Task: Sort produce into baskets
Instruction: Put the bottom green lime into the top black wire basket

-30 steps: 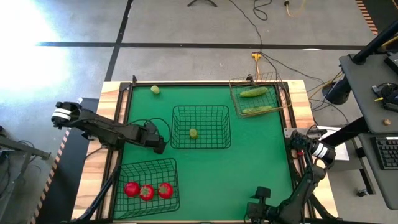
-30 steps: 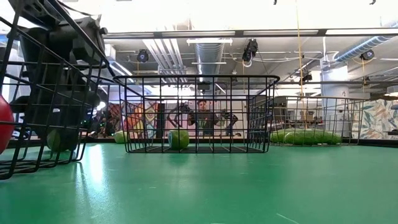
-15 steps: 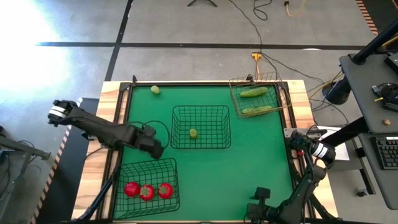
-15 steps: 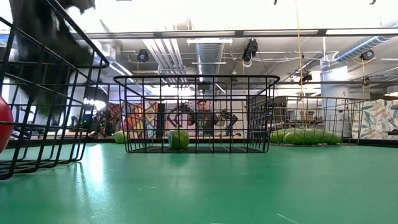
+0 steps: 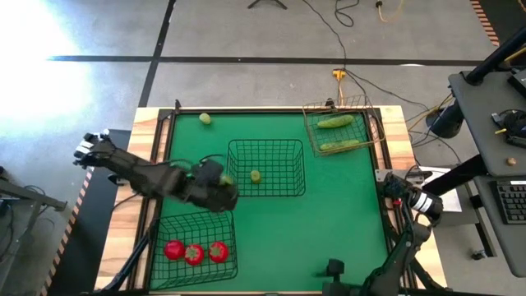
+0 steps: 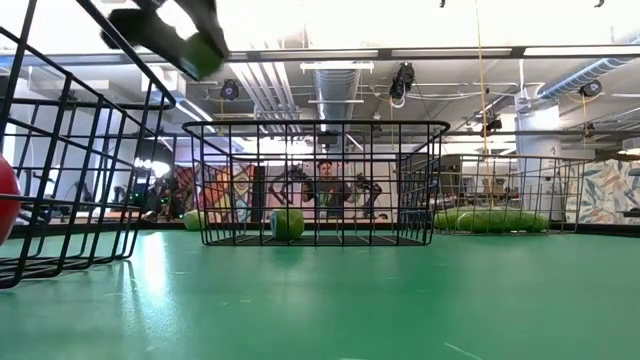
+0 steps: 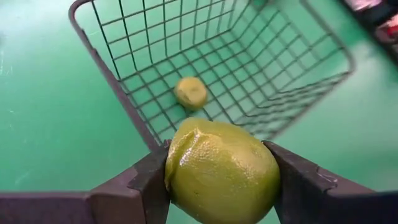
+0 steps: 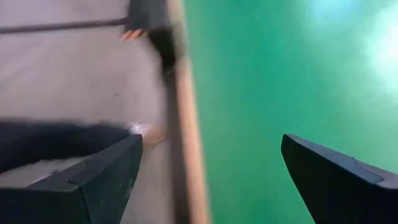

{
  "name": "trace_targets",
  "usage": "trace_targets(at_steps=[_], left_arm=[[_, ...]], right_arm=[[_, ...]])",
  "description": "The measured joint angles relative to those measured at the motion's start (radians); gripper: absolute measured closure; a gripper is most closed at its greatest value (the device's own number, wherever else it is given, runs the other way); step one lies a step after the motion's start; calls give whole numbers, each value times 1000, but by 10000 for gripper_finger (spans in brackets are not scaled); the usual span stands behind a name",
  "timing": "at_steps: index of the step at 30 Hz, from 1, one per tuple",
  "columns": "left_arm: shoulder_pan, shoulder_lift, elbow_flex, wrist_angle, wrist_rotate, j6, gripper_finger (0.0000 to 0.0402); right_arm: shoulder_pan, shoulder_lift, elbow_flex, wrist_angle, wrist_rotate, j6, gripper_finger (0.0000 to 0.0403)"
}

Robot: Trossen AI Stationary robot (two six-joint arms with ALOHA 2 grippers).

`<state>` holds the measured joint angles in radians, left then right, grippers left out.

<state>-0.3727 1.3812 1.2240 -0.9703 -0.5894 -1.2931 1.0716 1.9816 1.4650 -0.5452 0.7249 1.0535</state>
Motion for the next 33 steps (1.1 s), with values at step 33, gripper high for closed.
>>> trace_targets(at_steps=[33], left_arm=[[396,550,185,172,296,351,200]], right_arm=[[76,31,-5,65,192,237,26]])
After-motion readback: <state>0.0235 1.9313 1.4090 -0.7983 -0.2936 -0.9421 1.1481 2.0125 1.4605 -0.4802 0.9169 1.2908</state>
